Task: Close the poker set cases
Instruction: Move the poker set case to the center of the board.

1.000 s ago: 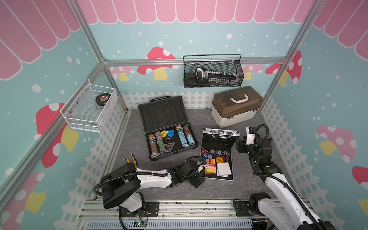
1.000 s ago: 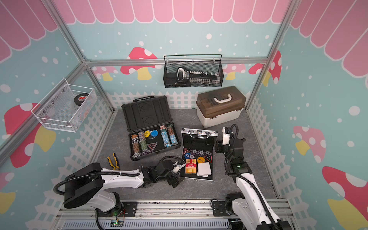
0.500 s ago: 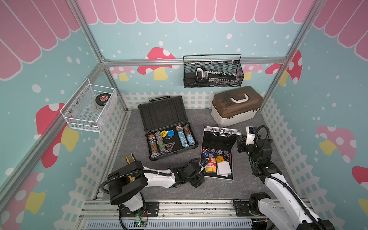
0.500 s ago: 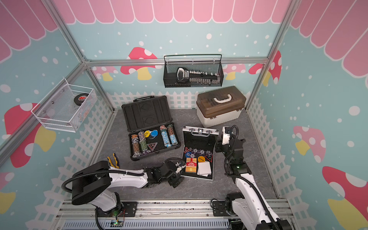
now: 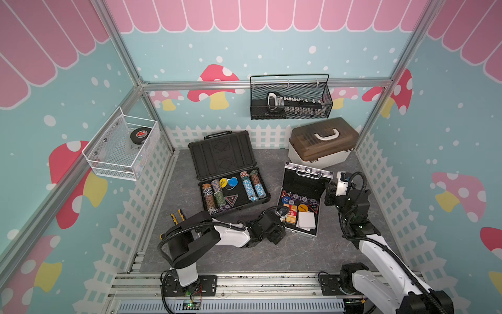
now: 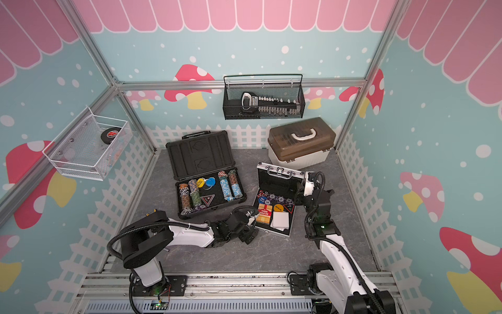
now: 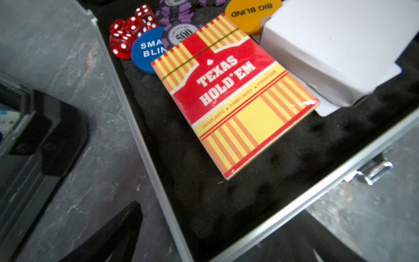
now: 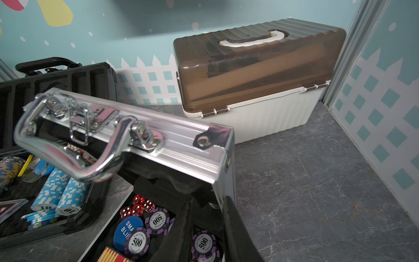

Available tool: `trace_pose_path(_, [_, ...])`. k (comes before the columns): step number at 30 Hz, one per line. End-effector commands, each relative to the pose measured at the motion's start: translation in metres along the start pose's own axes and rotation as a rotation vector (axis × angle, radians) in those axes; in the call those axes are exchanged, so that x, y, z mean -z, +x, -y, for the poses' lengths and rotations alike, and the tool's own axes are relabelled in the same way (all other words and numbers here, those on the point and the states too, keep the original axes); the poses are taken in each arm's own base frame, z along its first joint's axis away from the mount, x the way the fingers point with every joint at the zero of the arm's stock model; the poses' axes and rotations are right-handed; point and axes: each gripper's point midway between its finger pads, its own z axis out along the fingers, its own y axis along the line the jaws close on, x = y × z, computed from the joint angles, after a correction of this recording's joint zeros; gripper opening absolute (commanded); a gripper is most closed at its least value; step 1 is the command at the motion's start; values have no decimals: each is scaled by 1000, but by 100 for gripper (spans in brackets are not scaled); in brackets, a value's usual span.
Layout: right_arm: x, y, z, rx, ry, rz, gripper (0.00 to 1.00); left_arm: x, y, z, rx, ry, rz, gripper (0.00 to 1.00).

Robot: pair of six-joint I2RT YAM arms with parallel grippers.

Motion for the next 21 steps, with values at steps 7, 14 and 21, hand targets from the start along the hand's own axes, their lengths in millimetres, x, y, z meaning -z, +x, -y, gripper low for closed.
trace_pose_path(7, [-29,-12,-1,49,-1,41,21,-38,-54,-22,40,0,105,97])
trace_pose_path(14, [-37,-5,1,69,5,24,19,-47,-58,-22,45,10,110,97])
trace_pose_path(21, [-33,1,5,75,27,10,16,-42,-50,-23,50,14,102,97])
